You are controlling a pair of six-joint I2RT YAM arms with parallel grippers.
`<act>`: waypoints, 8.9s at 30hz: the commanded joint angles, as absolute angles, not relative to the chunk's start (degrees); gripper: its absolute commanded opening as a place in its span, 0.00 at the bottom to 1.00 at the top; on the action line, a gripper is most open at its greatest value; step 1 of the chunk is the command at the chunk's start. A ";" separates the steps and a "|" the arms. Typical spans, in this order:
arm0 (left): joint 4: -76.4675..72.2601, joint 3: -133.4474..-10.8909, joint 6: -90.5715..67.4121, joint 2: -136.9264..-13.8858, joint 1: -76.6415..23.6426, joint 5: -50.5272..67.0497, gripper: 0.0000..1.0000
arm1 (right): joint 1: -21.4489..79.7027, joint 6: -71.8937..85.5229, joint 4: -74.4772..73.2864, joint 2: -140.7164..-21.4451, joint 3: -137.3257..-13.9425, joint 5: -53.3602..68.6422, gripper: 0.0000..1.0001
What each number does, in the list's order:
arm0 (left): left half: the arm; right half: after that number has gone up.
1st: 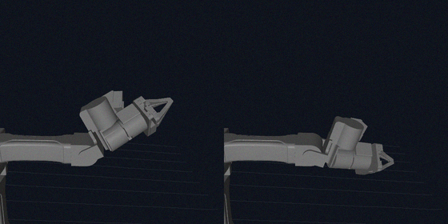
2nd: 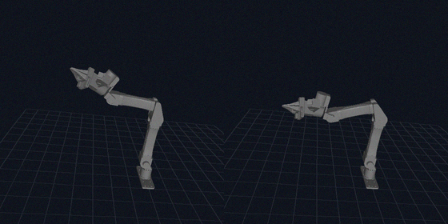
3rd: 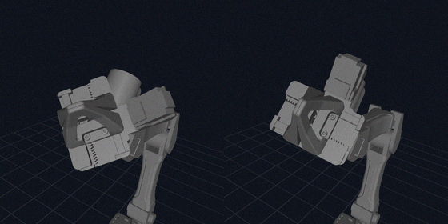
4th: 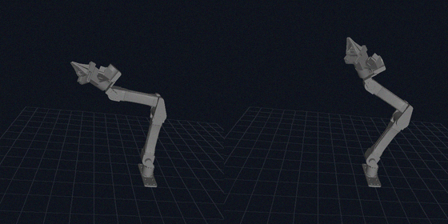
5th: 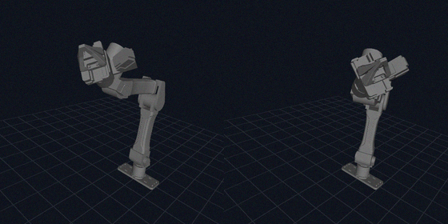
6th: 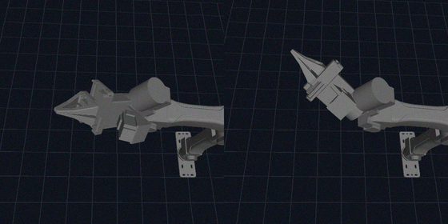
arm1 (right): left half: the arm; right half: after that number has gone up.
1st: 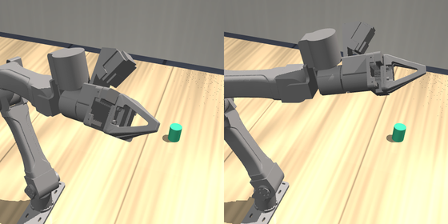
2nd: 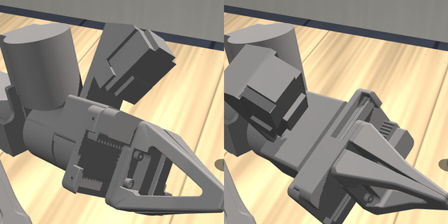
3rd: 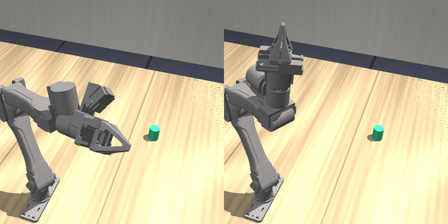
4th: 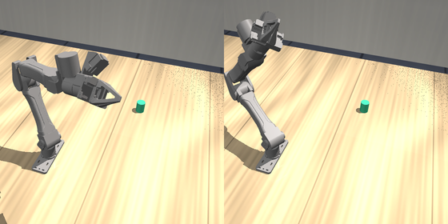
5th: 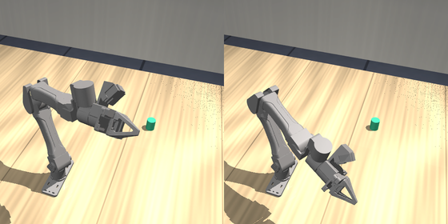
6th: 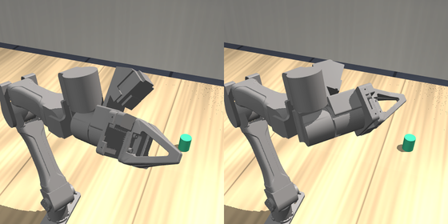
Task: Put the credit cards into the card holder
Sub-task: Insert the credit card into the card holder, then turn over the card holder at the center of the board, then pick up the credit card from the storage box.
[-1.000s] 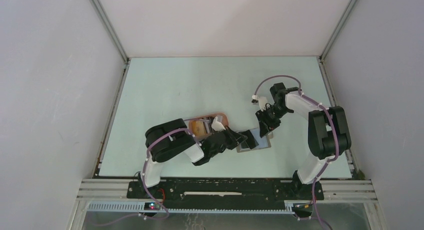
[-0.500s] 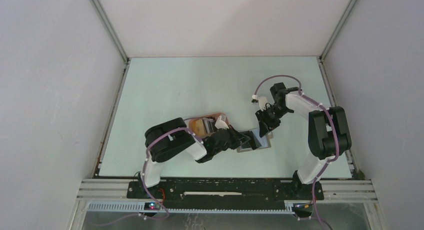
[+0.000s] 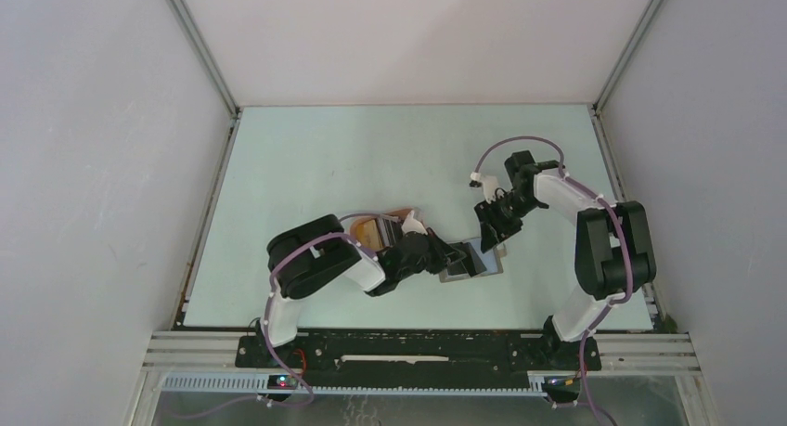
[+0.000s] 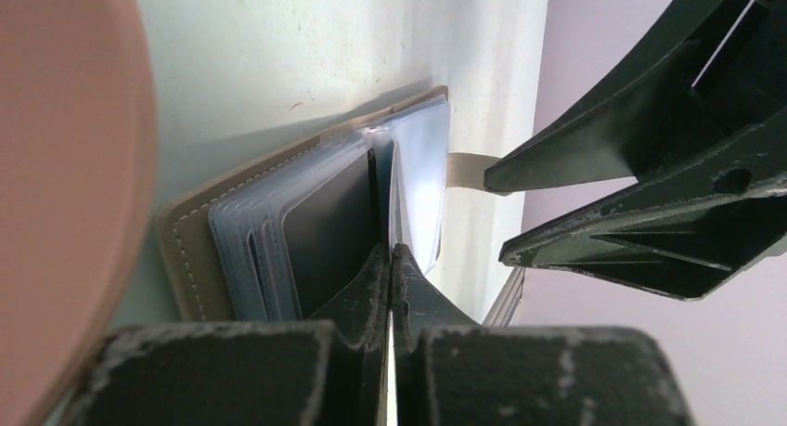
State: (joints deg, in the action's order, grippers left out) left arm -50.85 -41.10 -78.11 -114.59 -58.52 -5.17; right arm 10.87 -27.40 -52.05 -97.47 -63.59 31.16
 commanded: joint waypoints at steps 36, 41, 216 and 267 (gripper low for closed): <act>-52.56 -45.40 -75.65 -119.82 -54.88 5.51 0.21 | 31.02 -74.94 -31.52 -62.49 -37.72 35.28 0.00; -52.56 -45.53 -75.50 -119.97 -54.77 5.89 0.23 | 36.64 -74.12 -24.14 -64.43 -35.49 27.85 0.00; -52.73 -19.69 -37.79 -80.18 -58.45 -1.60 0.76 | 2.90 -18.21 -52.04 -101.32 -62.84 52.23 0.40; -15.92 -16.82 -29.06 -46.82 -57.32 -21.30 0.79 | 19.23 -19.36 -51.46 -110.72 -70.67 46.53 0.43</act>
